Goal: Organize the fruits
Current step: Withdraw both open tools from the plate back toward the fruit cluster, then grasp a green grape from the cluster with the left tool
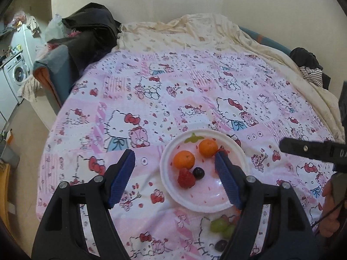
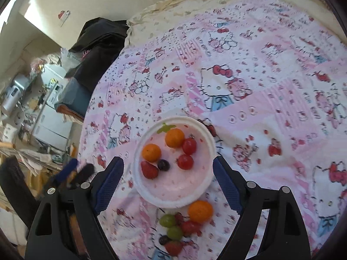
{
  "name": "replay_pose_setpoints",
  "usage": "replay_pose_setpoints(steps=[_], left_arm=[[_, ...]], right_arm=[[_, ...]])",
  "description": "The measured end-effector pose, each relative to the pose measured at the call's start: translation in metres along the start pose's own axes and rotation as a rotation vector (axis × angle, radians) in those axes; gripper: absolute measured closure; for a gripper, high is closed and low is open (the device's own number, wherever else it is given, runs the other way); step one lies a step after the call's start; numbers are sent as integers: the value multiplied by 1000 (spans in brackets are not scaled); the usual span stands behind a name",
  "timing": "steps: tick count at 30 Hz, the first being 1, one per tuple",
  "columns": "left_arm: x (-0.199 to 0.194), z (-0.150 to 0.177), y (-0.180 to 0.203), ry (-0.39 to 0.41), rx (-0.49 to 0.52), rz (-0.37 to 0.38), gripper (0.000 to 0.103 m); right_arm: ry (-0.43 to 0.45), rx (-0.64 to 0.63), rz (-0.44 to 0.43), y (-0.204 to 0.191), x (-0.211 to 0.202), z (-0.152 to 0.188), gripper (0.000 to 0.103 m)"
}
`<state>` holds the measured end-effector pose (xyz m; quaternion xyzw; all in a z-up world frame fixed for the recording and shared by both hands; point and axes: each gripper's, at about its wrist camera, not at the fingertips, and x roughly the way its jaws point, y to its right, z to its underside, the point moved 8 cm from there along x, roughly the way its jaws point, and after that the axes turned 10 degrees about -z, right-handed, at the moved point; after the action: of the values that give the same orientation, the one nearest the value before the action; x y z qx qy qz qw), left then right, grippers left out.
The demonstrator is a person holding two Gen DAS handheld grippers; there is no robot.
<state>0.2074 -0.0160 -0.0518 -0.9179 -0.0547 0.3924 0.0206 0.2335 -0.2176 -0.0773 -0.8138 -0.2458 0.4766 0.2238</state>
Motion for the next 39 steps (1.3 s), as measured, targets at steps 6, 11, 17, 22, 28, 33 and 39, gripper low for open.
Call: replay_pose_setpoints(steps=[6, 11, 17, 22, 28, 33, 39], left_arm=[[-18, 8, -21, 0, -46, -10, 30], [-27, 21, -31, -30, -86, -16, 30], [-34, 42, -28, -78, -109, 14, 30], [-36, 56, -18, -99, -90, 21, 30], [-31, 73, -9, -138, -69, 29, 30], [-22, 81, -3, -160, -42, 15, 30], [-6, 93, -2, -216, -51, 6, 30]], right_arm=[[24, 4, 25, 4, -22, 16, 16], [29, 15, 31, 5, -35, 35, 16], [36, 28, 71, 10, -46, 57, 16], [8, 63, 58, 12, -45, 76, 16], [-19, 87, 70, 18, -39, 92, 16], [-28, 91, 66, 20, -32, 96, 16], [-25, 108, 74, 29, -25, 95, 16]])
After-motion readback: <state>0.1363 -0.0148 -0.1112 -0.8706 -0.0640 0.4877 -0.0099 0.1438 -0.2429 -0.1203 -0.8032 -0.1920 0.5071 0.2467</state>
